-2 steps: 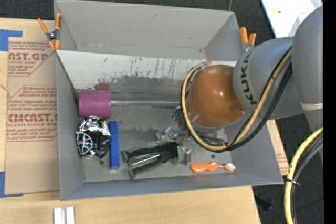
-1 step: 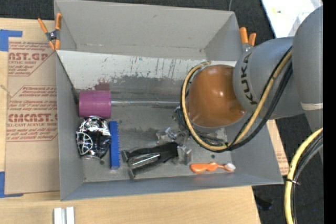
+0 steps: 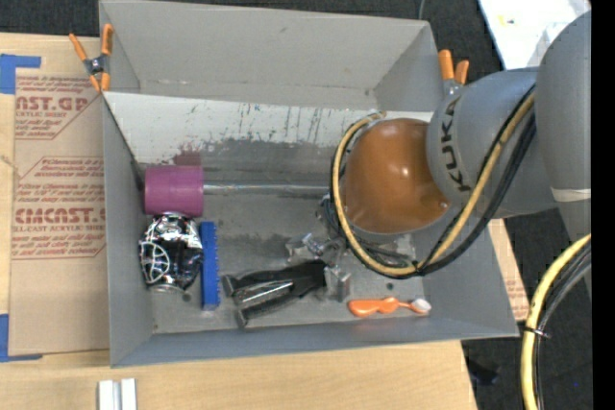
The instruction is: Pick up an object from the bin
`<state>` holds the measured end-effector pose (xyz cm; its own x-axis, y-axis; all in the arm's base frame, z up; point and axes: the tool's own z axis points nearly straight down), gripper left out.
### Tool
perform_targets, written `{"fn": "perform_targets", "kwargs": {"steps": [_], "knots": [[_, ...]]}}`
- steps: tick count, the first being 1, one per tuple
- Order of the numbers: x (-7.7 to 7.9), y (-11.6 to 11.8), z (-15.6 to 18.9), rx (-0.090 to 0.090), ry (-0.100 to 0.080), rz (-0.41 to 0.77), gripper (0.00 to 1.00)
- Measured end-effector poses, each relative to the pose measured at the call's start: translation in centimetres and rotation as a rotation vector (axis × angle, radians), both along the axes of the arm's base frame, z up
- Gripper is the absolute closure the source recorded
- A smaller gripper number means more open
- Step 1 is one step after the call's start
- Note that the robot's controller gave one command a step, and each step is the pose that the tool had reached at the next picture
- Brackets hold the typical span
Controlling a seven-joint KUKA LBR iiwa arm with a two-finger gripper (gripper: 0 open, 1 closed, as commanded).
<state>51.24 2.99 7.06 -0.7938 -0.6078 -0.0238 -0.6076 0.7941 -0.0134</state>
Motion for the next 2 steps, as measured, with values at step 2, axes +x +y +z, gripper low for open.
{"fn": "perform_targets", "kwargs": {"steps": [2], "knots": [[0.00,0.00,0.00,0.000,0.000,0.000,1.00]]}}
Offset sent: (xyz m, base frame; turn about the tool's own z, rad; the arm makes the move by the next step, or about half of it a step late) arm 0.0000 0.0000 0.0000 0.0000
